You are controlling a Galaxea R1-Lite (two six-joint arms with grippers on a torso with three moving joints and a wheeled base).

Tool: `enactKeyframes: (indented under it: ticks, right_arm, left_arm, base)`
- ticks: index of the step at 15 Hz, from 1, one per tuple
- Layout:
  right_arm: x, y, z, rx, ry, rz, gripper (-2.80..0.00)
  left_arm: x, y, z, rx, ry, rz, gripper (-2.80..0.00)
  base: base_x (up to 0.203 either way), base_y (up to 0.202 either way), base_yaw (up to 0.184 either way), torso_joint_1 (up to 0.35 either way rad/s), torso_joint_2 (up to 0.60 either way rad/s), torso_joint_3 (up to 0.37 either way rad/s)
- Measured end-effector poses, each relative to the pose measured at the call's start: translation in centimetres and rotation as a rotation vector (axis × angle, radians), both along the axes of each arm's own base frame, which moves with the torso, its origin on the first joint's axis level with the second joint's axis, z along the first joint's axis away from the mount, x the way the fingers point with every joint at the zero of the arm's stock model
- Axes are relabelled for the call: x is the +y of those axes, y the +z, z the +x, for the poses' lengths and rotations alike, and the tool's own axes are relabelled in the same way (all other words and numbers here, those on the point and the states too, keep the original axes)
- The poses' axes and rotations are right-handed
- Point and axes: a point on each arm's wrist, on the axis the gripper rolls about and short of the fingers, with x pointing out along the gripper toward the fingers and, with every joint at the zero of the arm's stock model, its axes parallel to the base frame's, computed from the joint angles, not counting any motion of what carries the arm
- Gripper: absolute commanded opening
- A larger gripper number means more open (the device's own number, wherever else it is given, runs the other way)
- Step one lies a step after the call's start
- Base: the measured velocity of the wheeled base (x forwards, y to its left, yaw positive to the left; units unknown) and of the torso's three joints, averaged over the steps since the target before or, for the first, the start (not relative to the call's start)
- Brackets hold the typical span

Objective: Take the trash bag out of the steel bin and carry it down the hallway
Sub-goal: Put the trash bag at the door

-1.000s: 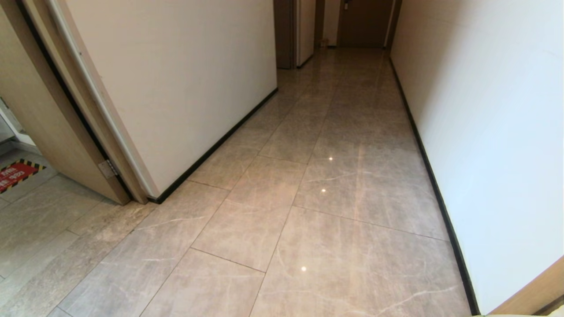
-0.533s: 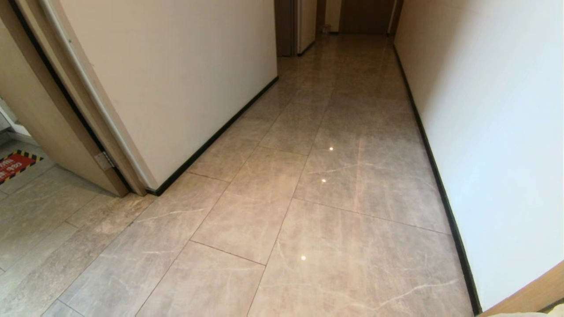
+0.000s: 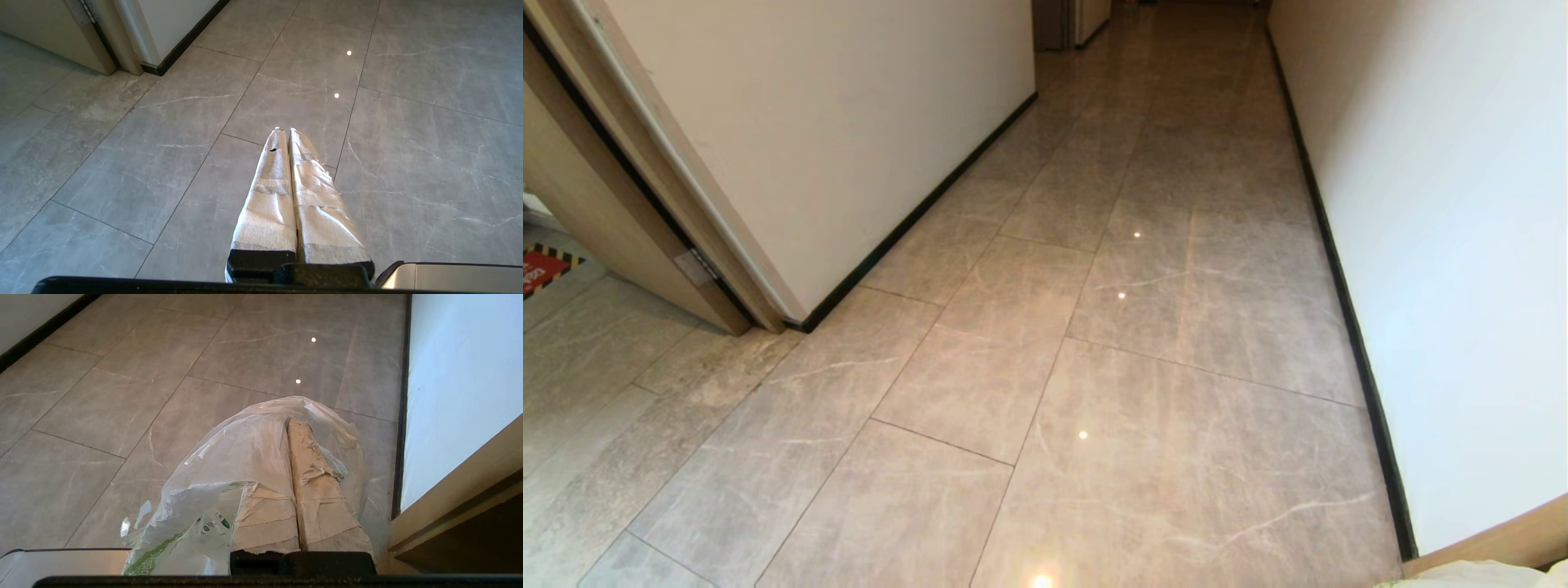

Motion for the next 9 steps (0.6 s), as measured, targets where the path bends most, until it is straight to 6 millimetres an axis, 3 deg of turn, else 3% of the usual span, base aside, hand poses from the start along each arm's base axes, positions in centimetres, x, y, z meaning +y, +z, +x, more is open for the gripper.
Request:
enactKeyframes:
  ticks: [9]
  right_arm:
    - [0.00,0.00,0.00,0.000,0.001,-0.001,-2.80]
  left_arm:
    - [0.00,0.00,0.00,0.001,0.000,0.000,-2.80]
  base:
    - [0.000,0.000,0.000,0.003,0.00,-0.195]
